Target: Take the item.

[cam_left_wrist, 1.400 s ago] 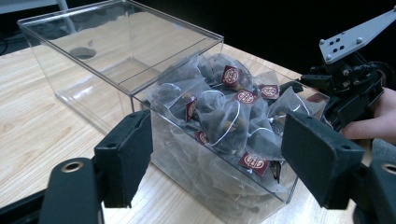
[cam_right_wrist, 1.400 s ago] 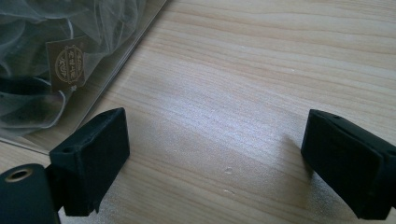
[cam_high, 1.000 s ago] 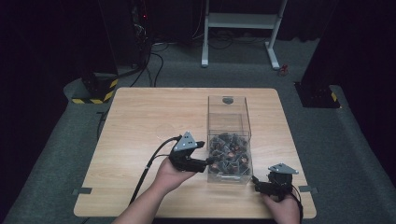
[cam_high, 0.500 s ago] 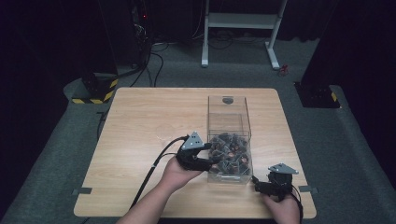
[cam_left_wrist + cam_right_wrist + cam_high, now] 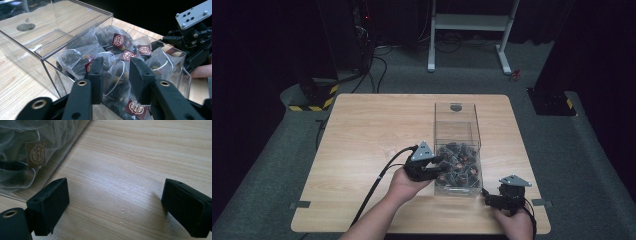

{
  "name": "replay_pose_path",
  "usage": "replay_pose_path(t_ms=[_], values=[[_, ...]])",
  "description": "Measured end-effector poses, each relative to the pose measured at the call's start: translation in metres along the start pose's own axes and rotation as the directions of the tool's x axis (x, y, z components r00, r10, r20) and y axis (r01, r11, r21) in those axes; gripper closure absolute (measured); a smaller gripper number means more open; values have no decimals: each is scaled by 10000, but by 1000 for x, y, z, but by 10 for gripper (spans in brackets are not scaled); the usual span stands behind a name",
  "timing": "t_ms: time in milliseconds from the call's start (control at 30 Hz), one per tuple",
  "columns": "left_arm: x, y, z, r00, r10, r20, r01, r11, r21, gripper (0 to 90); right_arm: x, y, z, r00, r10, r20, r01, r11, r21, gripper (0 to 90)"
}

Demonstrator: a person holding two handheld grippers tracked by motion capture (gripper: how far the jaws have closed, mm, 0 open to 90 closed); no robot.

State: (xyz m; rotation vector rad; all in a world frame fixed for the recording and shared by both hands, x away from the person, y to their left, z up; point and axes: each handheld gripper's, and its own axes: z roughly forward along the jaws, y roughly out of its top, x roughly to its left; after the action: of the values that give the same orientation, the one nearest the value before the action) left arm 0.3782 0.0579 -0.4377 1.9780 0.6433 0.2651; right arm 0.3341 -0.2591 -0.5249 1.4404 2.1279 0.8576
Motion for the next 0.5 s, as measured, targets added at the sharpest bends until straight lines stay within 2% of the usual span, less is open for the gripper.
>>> replay_pose_path(t_ms=[267, 500], values=[[1, -7, 2, 10000, -78, -9, 78, 10000, 5, 751, 0, 0, 0, 10000, 13, -5, -13, 10000, 9, 76], [0, -10, 1, 9999, -76, 67, 77, 9997, -233, 885, 0, 0, 0, 10000, 5, -24, -4, 10000, 13, 76]])
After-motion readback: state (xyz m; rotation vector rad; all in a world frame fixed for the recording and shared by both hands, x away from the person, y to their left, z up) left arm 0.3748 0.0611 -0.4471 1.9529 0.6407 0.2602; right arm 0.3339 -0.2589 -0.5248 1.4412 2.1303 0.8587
